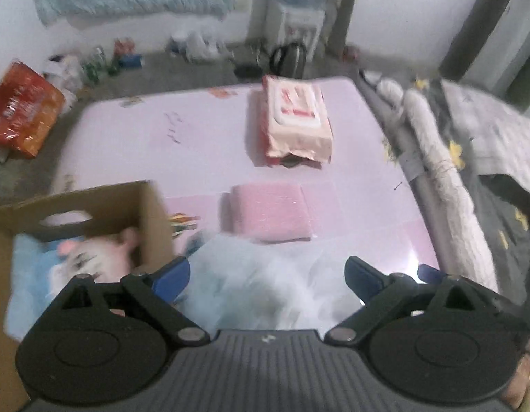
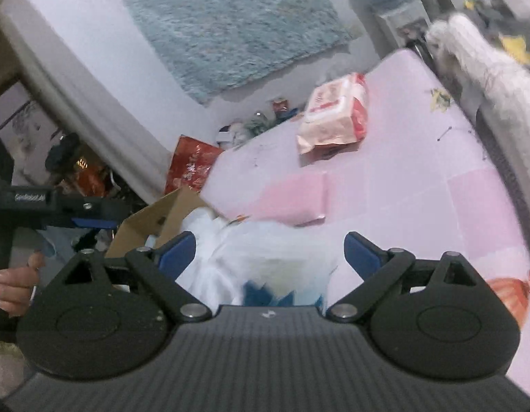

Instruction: Organize soft objects

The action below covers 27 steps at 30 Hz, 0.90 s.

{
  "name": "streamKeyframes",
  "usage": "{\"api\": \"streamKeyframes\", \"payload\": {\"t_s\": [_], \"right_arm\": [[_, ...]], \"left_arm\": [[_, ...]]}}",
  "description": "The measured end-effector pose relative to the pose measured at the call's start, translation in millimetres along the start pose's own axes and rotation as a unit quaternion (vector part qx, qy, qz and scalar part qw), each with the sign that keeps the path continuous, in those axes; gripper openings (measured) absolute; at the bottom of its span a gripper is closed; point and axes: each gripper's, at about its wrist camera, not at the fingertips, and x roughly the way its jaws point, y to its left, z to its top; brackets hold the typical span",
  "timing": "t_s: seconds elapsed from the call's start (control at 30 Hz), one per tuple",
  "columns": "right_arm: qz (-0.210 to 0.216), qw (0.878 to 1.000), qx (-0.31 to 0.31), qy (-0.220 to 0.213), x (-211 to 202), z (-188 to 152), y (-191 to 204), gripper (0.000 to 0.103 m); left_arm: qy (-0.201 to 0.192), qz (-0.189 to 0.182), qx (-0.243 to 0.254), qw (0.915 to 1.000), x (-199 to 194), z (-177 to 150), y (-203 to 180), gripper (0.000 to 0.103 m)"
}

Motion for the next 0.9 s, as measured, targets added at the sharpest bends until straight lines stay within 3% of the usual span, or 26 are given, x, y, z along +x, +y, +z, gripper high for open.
{"api": "streamKeyframes", "payload": {"t_s": [0.23, 0.4, 0.73, 0.9], "right_arm": [[-0.013, 1.000, 0.012, 0.017, 58, 13, -29, 0.089], [-0.031, 0.998, -0.028, 0.043, 78, 7, -27, 0.090], [-0.016, 0.998, -0.009, 0.054, 93, 0, -36, 0.090], [-0.002, 0.998, 0.009, 0.056, 94, -2, -42, 0.090]], "left_arm": [[0.088, 0.057, 0.049, 0.9933, 108, 41, -29, 0.099], [0.125, 0.050, 0.020, 0.9907, 153, 56, -29, 0.101], [0.179, 0.049, -0.034, 0.9820, 196, 62, -14, 0.102], [0.168, 0.034, -0.057, 0.9835, 190, 59, -4, 0.085]]}}
